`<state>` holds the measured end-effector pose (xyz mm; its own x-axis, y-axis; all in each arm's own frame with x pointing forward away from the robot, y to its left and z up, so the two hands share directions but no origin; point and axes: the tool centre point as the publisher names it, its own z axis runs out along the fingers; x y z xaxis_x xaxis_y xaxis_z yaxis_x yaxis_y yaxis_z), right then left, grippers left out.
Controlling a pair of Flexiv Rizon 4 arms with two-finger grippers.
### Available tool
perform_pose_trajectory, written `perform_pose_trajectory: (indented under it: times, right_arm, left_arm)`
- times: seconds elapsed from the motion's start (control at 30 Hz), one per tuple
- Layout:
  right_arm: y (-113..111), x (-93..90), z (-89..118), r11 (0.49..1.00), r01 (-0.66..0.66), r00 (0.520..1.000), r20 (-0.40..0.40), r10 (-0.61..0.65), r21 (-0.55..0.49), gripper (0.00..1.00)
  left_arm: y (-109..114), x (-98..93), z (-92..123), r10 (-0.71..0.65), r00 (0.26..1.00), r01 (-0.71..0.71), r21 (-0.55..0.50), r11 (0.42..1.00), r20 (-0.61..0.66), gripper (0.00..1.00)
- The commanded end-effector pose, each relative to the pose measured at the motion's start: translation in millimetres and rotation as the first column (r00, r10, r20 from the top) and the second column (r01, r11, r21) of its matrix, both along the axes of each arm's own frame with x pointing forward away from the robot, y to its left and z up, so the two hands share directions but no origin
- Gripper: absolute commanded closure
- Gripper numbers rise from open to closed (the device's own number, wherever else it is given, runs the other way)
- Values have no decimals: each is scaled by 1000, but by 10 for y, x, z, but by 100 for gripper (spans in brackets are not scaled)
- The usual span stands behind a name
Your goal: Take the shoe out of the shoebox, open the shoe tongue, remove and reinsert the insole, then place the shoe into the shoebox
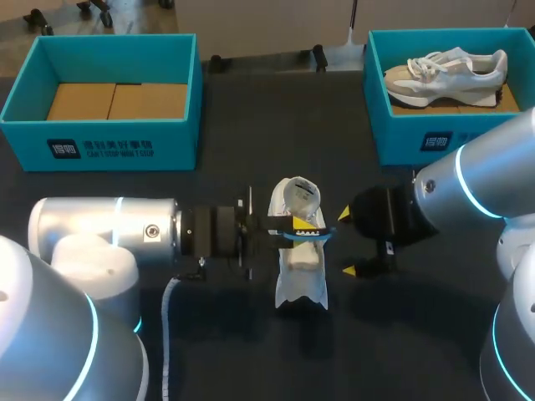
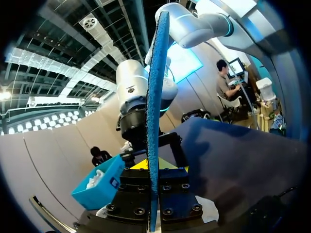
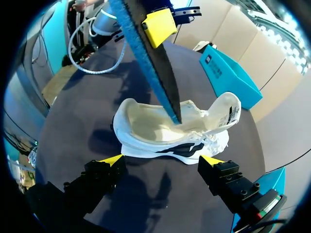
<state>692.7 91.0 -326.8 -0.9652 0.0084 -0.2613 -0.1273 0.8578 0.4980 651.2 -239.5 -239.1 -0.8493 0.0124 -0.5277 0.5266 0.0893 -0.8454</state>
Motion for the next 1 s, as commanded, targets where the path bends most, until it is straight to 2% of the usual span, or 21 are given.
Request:
perform_pose_trajectory:
  times: [0.03,0.53,1.0]
  right_arm:
    - [-3,-9,-6,1000,0,1000,1,0,2,0]
    - [-3,-9,-6,1000,0,1000,1,0,2,0]
    - [-3,-9,-6,1000,0,1000,1,0,2,0]
  left_arm:
    - [-34,-67,-55,11,1000,-11,5,1000,-2,100]
    - [-120,-91,-296,43,999,-43,34,998,7,100]
    - [-210,-20,-358,51,998,-51,37,998,22,100]
